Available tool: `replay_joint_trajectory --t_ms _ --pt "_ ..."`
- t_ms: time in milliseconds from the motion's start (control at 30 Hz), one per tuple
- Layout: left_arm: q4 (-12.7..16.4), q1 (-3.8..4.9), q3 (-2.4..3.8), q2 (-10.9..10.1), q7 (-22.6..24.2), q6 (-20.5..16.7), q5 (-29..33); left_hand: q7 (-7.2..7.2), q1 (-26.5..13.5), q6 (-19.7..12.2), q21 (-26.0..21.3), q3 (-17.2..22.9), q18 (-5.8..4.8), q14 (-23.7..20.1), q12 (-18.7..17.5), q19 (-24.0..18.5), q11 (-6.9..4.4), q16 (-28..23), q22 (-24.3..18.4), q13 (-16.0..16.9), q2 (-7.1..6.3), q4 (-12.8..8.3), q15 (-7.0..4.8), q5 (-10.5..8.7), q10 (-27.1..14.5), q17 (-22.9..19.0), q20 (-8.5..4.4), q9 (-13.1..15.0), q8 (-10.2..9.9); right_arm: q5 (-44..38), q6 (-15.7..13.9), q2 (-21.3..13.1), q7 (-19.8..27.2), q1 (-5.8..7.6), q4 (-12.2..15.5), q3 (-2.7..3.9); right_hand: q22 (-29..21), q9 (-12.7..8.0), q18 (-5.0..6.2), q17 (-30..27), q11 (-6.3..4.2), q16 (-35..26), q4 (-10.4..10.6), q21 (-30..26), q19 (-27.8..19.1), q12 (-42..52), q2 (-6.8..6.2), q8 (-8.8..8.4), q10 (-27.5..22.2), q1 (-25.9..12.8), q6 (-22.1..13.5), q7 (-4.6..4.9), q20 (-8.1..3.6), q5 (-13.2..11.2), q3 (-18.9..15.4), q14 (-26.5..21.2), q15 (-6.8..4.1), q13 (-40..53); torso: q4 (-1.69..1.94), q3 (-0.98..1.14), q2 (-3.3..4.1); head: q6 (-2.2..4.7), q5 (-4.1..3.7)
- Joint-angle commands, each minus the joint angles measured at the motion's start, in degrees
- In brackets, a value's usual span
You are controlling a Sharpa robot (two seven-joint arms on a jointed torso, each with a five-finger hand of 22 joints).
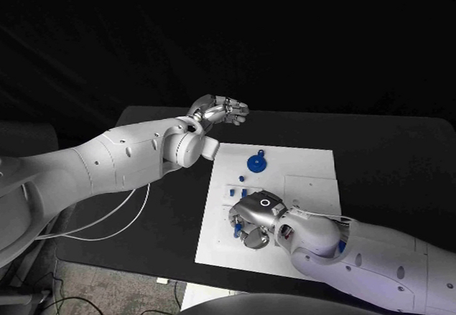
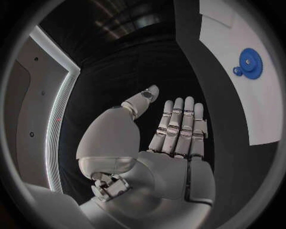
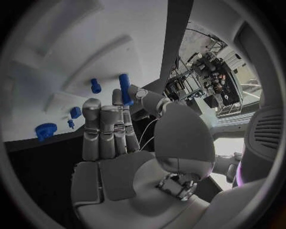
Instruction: Assemble the parts on the task board
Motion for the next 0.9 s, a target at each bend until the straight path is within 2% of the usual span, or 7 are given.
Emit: replay_joint_trajectory --t_ms 33,433,700,800,833,900 --pt "0.07 0.05 0.04 0.14 0.33 0.82 0.27 0.02 -0.04 -0.55 -0.35 -0.33 0.54 0.16 0.15 -0.16 -0.06 -0.32 0.09 -0.08 -0.12 0.1 0.38 -0.26 -0.28 0.09 0.3 -0.06 0.21 -1.32 2.19 0.1 -0.78 -0.44 -0.42 -0.45 1.16 0.01 3.97 -0.04 0.26 0.04 -0.31 0.4 -0.06 -0.13 0.75 0.19 0.28 -0.05 0.4 -0.04 -0.38 0.15 -0.08 -0.05 -0.32 -0.01 -0.03 -0.01 0.0 -0.17 0.08" --pt "0.09 0.05 0.04 0.1 0.28 0.86 0.27 0.03 -0.03 -0.57 -0.39 -0.34 0.54 0.16 0.16 -0.17 -0.05 -0.38 0.1 -0.1 -0.12 0.1 0.38 -0.27 -0.29 0.13 0.3 -0.07 0.22 -1.49 3.59 0.29 -1.03 -0.46 -0.45 -0.7 1.15 0.05 3.97 -0.04 0.28 0.01 -0.45 0.41 -0.08 -0.15 0.74 0.16 0.22 -0.12 0.39 -0.03 -0.39 0.16 -0.05 -0.07 -0.31 0.06 -0.01 -0.03 -0.02 -0.22 0.12" --pt "0.07 0.05 0.04 0.14 0.26 0.89 0.27 0.03 -0.04 -0.58 -0.41 -0.35 0.54 0.16 0.17 -0.17 -0.05 -0.42 0.11 -0.12 -0.12 0.12 0.38 -0.27 -0.31 0.17 0.3 -0.08 0.22 1.1 2.74 0.73 -0.21 -0.45 -1.03 -1.0 1.11 0.05 3.97 -0.1 0.46 -0.2 -0.66 0.36 -0.27 -0.4 0.59 -0.17 -0.26 -0.81 0.02 0.15 -0.26 0.32 -0.24 -0.29 -0.12 0.22 -0.04 -0.02 -0.01 -0.35 0.16" --pt "0.04 0.05 0.04 0.12 0.24 0.89 0.27 0.03 -0.04 -0.59 -0.42 -0.36 0.54 0.16 0.17 -0.16 -0.05 -0.43 0.12 -0.12 -0.12 0.12 0.38 -0.27 -0.32 0.18 0.3 -0.09 0.22 2.05 2.13 0.71 0.45 -0.45 -1.13 -1.01 1.1 -0.47 3.97 -0.18 1.38 -0.35 -0.68 0.41 -0.3 -1.83 -0.45 -1.65 -2.72 -2.95 -2.27 1.17 -0.01 1.54 -2.64 -0.35 0.78 -0.12 -0.04 -0.02 -0.01 -0.39 0.19" --pt "0.01 0.05 0.04 0.13 0.24 0.89 0.27 0.03 -0.04 -0.59 -0.42 -0.36 0.54 0.16 0.17 -0.16 -0.05 -0.43 0.12 -0.12 -0.12 0.12 0.38 -0.27 -0.32 0.18 0.3 -0.09 0.22 2.69 1.65 0.68 0.65 -0.45 -1.14 -1.01 1.09 -0.6 3.97 -0.18 1.69 -0.37 -1.1 0.42 -0.35 -2.23 -0.42 -2.07 -3.37 -3.73 -2.97 1.49 -0.01 2.83 -4.67 -0.41 1.09 -0.2 -0.04 -0.02 -0.01 -0.39 0.19" --pt "0.03 0.05 0.04 0.14 0.24 0.91 0.27 0.03 -0.03 -0.59 -0.43 -0.36 0.53 0.16 0.17 -0.16 -0.05 -0.45 0.12 -0.13 -0.12 0.12 0.39 -0.27 -0.32 0.19 0.3 -0.09 0.23 3.3 0.92 0.64 0.98 -0.45 -1.11 -1.02 1.05 -0.79 3.97 -0.19 2.04 -0.4 -1.84 0.36 -0.51 -2.83 -0.61 -2.59 -4.3 -4.65 -3.81 1.86 -0.01 3.28 -7.86 -0.49 1.4 -0.34 -0.05 -0.03 -0.02 -0.36 0.18"
